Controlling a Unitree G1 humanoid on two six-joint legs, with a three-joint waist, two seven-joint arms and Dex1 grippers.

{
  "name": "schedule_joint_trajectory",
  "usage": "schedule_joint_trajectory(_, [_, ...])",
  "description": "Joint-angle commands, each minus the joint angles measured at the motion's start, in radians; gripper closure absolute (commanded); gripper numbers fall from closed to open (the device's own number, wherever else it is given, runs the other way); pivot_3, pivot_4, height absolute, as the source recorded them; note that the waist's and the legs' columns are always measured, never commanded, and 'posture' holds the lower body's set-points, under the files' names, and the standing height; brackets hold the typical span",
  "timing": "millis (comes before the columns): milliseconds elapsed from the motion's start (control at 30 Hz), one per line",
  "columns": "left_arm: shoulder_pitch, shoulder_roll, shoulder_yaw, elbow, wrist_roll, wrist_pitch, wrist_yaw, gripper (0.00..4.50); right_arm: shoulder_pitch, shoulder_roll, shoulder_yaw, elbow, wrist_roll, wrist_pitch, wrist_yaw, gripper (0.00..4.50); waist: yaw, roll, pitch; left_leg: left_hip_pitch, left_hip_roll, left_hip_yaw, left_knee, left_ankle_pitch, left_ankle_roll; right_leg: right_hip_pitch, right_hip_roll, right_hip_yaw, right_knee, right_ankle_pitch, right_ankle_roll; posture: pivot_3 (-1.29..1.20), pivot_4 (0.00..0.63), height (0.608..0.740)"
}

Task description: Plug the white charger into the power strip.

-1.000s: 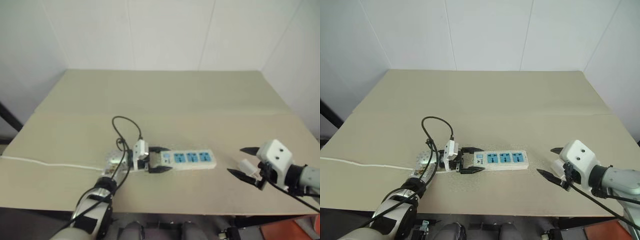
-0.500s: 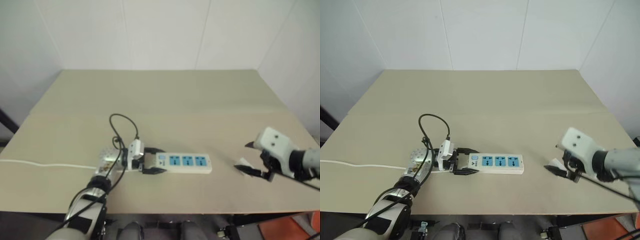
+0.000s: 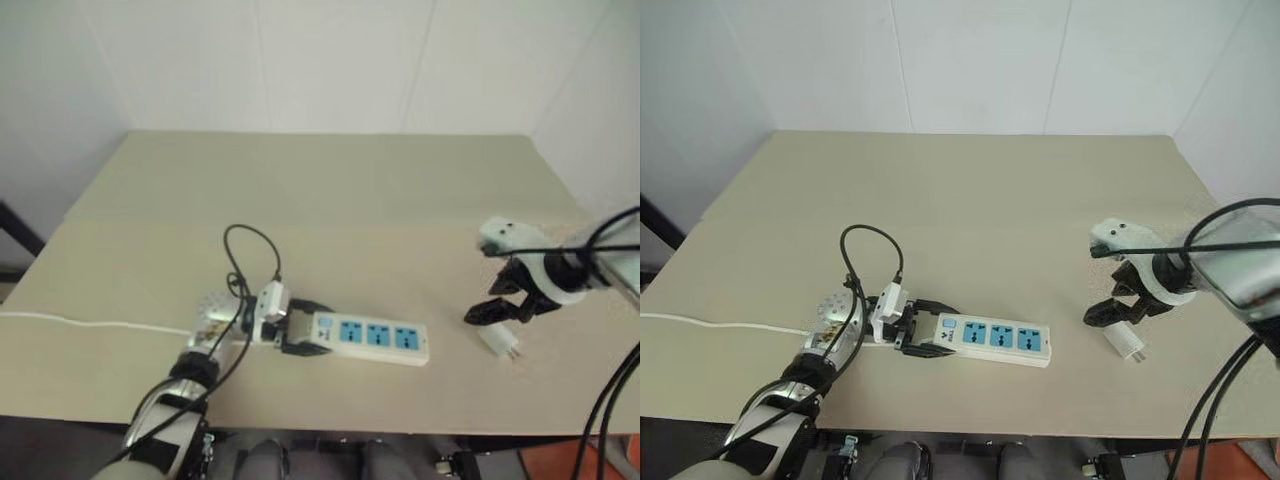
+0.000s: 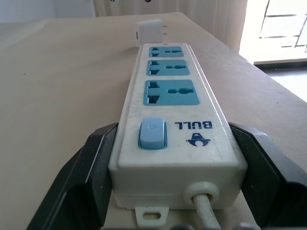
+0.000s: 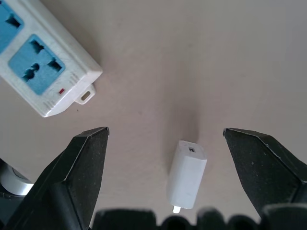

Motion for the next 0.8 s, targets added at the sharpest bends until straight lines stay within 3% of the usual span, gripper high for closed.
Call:
schedule_joint_trajectory(33, [0.033,-0.004,-0.024,-0.021,0.020,-0.005,0.010,1.24,-0.041,0.014,0.046,0.040,-0.031,0.024,-0.005,0.00,0.000,0.000,0.000,0.000,0.000,0.000,0.000,0.000,0.000,0.000,0.000,0.000,0.000,0.000,0.000,0.00,0.150,0.740])
schedule_joint_trajectory(167, [0.040,-0.005,-0.027,-0.035,0.021,0.000,0.020,1.24,-0.035,0.026,0.090,0.091,-0.054,0.013,-0.010,0.00,0.001,0.000,0.000,0.000,0.000,0.000,0.001,0.000,0.000,0.000,0.000,0.000,0.001,0.000,0.000,0.00,0.150,0.740])
schedule_joint_trajectory(800, [0.032,0.003,-0.033,-0.010,0.034,-0.021,0.017,1.24,0.045,0.098,0.069,0.280,-0.084,-0.013,-0.068,0.00,-0.001,0.001,-0.001,0.001,0.000,0.000,0.002,0.000,0.000,0.001,0.000,0.000,0.002,0.000,0.000,0.00,0.150,0.740])
